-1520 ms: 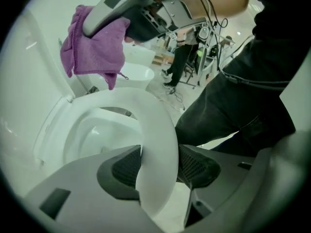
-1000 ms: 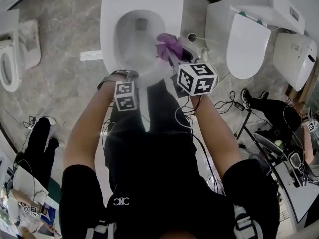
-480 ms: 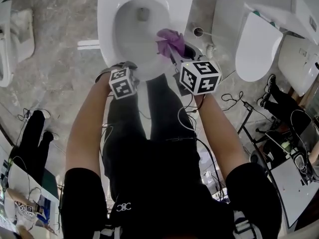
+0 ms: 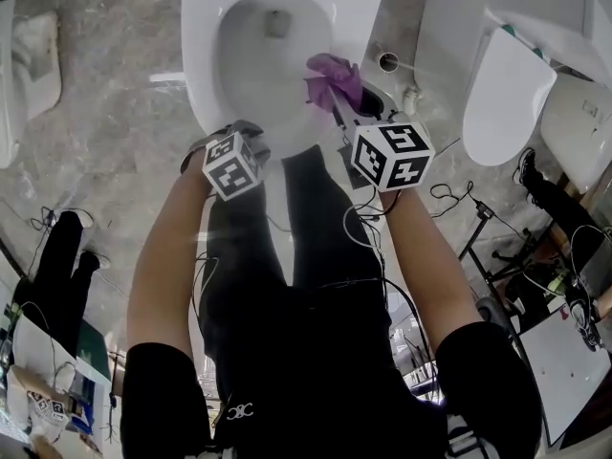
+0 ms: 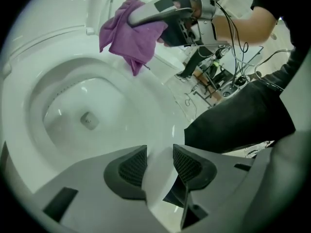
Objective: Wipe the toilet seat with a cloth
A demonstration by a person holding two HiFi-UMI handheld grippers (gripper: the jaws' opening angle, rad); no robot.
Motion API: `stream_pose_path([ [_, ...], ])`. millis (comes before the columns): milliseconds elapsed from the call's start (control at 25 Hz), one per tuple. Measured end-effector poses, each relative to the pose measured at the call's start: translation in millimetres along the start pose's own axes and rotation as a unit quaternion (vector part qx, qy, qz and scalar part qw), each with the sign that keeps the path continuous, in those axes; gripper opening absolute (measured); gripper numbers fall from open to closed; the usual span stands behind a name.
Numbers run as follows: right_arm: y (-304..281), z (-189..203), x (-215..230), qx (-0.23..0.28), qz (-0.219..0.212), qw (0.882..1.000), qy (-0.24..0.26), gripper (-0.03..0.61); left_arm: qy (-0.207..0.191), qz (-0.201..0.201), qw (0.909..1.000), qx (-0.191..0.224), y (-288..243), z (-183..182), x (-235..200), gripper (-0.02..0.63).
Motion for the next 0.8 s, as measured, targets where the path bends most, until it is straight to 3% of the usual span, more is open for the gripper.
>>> stream_pose_path([
  [240,0.5,-20.5,-3.1,0.031,0.014,0.999,-0.005,0.084,0.036,-0.031,0.9989,-0.003,2.9,3.1,-1.7,0.153],
  [280,1.0,-25.0,-3.8,0.034,0.015,0.999,-0.004,0.084,0.053,-0.036,0.9979,0.005,5.4,2.9,-3.6,0.132],
  [320,1.3,-29.4,-4.2,0.037,0.016,0.999,-0.003,0.084,0.076,-0.04,0.9962,0.016,9.1,2.9,-6.1,0.024],
  [400,1.3,-38.8,-2.6,0.042,0.022,0.999,-0.003,0.084,0.131,-0.038,0.9892,0.055,20.4,2.3,-10.7,0.003],
  [520,-0.9,-58.4,7.3,0.054,0.039,0.998,-0.007,0.084,0.2,-0.03,0.9707,0.129,45.8,1.1,-17.5,0.003],
  [640,-4.3,-86.6,22.7,0.074,0.068,0.995,-0.006,0.084,0.225,-0.052,0.958,0.171,67.8,5.6,-25.1,0.003],
  [800,-8.8,-127.6,51.5,0.1,0.116,0.988,-0.032,0.084,0.245,-0.078,0.9485,0.186,79.1,13.7,-40.0,0.003],
])
Point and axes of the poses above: the fingertips, and each gripper's own axes: y backward along the fingers, x to its right, z out of its underside, the point moved 4 cm from there along y, backward along the fingers, and after that the axes turned 15 degrees about -x, right-handed, at the moved point
